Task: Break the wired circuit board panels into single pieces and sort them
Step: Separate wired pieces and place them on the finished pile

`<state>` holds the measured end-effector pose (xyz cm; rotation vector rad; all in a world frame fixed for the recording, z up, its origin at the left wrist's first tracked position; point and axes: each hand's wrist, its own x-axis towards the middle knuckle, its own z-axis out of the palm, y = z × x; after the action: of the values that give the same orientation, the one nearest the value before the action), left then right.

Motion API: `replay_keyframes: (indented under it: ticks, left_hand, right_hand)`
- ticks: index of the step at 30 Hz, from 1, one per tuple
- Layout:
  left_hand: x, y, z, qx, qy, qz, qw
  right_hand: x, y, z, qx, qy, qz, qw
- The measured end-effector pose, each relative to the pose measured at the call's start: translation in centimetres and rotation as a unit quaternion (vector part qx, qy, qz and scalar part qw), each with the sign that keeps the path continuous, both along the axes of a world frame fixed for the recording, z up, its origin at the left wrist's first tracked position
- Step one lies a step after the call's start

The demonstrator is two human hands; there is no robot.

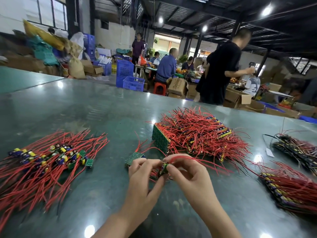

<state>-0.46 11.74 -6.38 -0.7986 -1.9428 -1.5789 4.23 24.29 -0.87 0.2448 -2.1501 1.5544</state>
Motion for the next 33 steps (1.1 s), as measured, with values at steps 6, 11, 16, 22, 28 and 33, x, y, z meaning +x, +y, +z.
replay_keyframes:
  ticks: [6,11,16,22,28,33]
  left_hand:
    - [-0.1,-0.1,0.3,-0.033,0.037,0.013,0.999]
    - [0.0,-0.2,0.5,-0.019,0.031,-0.021,0.999]
    - [0.1,-0.4,0.9,0.022,0.035,-0.029,0.999]
    - [0.0,-0.7,1.2,-0.009,0.045,-0.056,0.997]
    - [0.1,-0.8,1.6,0.008,0.025,-0.063,0.998]
    - [0.1,-0.8,1.7,0.028,-0.005,-0.063,0.998]
  right_hand:
    - [0.1,0.6,0.0,0.037,-0.001,0.033,0.999]
    - [0.3,1.4,0.1,0.088,0.002,0.071,0.994]
    - [0.3,1.6,0.4,0.146,0.069,0.057,0.985]
    - [0.6,2.1,0.6,0.15,0.048,0.072,0.985]
    - [0.3,1.9,0.1,0.197,0.093,0.029,0.976]
    - [0.0,1.7,-0.4,0.231,0.141,0.007,0.963]
